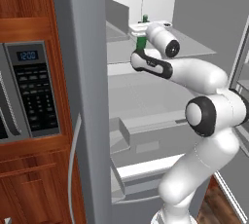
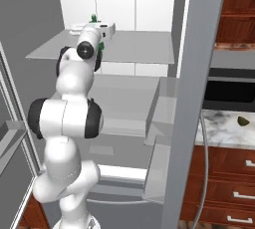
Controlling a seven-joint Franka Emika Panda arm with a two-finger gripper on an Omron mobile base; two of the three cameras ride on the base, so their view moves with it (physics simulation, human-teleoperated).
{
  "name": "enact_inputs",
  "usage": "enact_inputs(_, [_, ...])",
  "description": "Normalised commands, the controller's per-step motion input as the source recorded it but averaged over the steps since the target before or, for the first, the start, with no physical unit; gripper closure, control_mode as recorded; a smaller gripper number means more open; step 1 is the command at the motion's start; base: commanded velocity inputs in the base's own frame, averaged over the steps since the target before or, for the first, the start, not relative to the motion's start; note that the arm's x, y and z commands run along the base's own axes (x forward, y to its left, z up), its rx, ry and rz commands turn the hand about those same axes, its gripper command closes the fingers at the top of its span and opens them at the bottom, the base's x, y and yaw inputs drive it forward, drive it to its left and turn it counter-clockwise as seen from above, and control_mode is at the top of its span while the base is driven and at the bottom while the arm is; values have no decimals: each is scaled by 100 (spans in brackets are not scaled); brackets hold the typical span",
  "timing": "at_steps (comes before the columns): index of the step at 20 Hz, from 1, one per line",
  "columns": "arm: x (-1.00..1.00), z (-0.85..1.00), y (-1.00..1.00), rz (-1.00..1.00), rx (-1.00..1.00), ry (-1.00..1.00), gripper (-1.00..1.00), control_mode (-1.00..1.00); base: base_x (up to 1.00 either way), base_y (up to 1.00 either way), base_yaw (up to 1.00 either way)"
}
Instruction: Place the beers on the top shelf of the fridge to keep them out of children's reach, and place the kiwi on lower shelves for easy access.
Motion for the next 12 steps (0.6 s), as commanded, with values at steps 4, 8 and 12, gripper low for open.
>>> enact_inputs(4, [20,0,0,0,0,3,-100,-100,0,0,0])
enact_inputs(8, [12,0,0,0,0,5,-100,-100,0,0,0])
enact_inputs(12, [4,0,0,0,0,4,-100,-100,0,0,0])
